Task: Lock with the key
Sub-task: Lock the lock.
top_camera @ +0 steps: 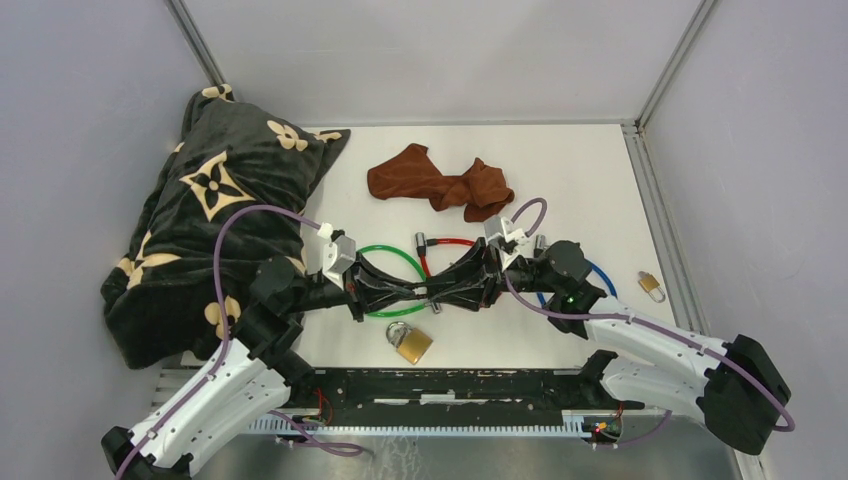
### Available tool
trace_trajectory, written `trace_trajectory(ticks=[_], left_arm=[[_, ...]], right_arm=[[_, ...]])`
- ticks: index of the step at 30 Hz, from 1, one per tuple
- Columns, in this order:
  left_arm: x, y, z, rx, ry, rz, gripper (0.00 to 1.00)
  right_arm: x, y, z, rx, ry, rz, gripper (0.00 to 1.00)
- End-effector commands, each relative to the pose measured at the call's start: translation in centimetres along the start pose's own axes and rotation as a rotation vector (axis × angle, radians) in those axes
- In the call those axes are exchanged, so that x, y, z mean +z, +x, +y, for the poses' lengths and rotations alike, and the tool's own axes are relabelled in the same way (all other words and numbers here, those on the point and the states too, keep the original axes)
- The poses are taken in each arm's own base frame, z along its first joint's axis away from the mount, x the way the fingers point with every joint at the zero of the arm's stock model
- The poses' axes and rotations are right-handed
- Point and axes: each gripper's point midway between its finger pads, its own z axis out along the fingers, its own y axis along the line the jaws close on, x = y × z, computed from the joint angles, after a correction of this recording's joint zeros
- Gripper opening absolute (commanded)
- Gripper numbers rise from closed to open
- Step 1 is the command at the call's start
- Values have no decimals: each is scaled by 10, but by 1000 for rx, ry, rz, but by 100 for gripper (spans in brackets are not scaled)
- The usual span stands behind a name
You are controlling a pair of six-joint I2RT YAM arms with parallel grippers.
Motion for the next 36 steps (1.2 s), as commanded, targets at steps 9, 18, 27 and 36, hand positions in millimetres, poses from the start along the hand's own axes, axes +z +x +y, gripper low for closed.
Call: trace_trajectory(ticks=[9,18,27,36], left_arm=[[-2,-20,-1,17,-32,-61,60],[-8,-25,3,-19,-90,-41,51],[-1,-36,-12,-65,18,-89,18],[2,-30,-6,-87,7,-71,16]], right_arm=[[0,-56,13,48,-37,-254,0],[0,-65,19,-9,-64,-248,0],[2,-70,20,-29,-77,-245,0],[5,-77,22,-45,-90,-260,0]])
